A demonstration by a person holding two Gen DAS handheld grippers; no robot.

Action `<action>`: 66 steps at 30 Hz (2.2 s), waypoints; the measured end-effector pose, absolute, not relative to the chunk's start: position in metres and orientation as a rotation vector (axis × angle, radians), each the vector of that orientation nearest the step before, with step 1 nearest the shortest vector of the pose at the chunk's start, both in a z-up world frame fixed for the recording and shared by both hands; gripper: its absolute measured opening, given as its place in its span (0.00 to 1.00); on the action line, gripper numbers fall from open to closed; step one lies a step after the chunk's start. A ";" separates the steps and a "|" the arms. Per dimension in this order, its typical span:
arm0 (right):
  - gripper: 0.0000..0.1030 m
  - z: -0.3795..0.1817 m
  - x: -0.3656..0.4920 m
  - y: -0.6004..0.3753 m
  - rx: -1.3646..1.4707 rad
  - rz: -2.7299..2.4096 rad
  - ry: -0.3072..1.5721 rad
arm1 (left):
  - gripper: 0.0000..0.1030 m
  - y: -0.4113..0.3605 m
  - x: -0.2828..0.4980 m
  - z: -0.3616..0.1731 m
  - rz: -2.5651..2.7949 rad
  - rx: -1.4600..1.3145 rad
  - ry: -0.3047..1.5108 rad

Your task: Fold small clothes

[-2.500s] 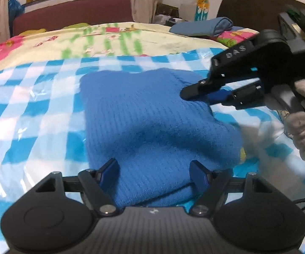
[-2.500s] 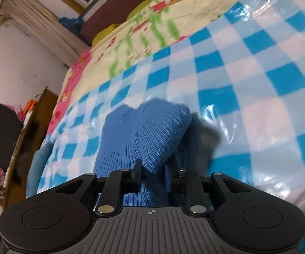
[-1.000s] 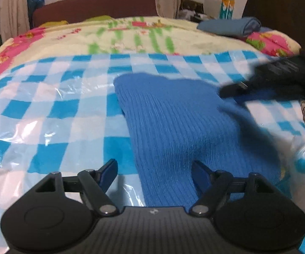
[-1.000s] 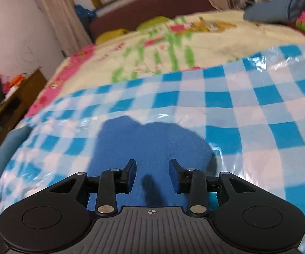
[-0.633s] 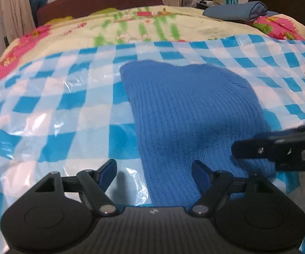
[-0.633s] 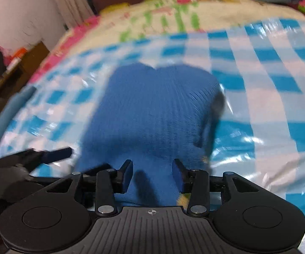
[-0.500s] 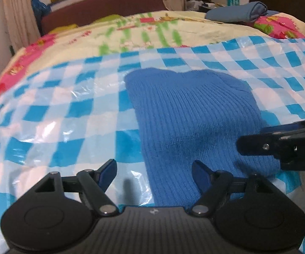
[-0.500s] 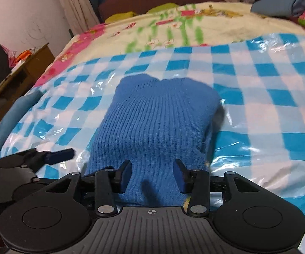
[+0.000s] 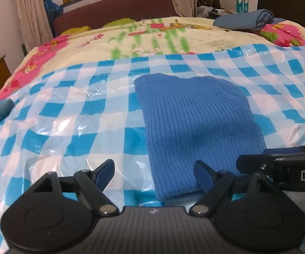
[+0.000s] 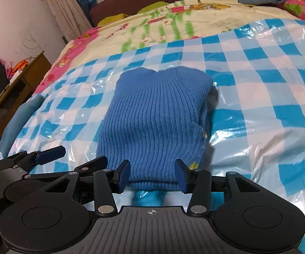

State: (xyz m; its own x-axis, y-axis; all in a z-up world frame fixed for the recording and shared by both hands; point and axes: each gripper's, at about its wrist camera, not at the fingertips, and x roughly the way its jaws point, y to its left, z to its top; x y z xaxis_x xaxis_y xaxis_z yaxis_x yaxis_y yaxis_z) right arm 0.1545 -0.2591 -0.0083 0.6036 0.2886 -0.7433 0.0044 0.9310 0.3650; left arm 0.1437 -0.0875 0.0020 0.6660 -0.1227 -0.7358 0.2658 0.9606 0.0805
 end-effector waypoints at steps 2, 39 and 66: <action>0.44 -0.012 0.154 -0.260 0.349 0.153 0.924 | 0.84 -0.087 0.144 0.001 -0.226 0.176 0.827; 0.51 -0.034 0.170 -0.242 0.133 0.019 0.981 | 0.95 -0.092 0.167 -0.039 -0.204 0.224 0.931; 0.60 -0.039 0.168 -0.239 0.093 -0.008 0.972 | 1.00 -0.085 0.172 -0.053 -0.187 0.161 0.971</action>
